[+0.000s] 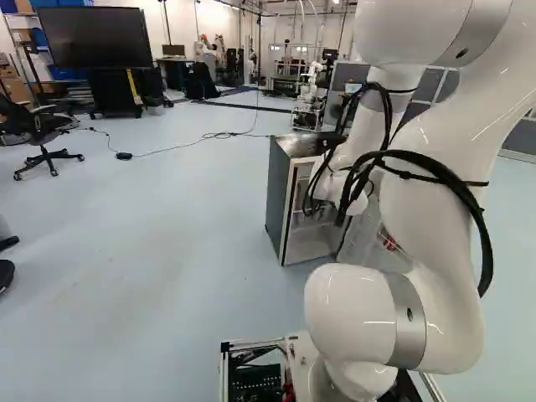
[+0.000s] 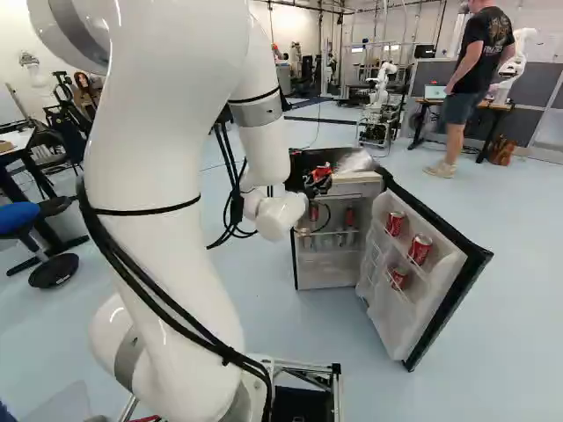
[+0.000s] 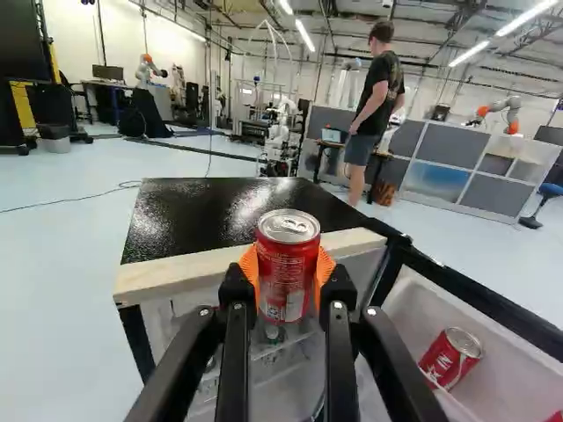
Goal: Grab a drink from the fridge
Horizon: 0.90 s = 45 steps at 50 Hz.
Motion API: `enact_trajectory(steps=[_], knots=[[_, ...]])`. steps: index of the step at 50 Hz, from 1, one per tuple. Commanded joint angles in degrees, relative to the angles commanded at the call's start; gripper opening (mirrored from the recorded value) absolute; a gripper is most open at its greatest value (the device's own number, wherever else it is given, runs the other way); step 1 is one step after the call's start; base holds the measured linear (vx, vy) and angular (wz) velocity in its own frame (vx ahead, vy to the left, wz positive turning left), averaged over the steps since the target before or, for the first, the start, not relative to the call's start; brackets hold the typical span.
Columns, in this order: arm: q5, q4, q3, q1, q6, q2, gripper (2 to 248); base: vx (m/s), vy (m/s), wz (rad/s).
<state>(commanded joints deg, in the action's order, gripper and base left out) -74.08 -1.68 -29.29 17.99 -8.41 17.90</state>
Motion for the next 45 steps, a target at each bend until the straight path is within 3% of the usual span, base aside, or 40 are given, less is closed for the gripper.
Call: enact_trajectory(steps=[45], knots=[[0.00, 0.00, -7.68, -3.53, 0.00, 6.02, 84, 0.000, 0.000, 0.000]])
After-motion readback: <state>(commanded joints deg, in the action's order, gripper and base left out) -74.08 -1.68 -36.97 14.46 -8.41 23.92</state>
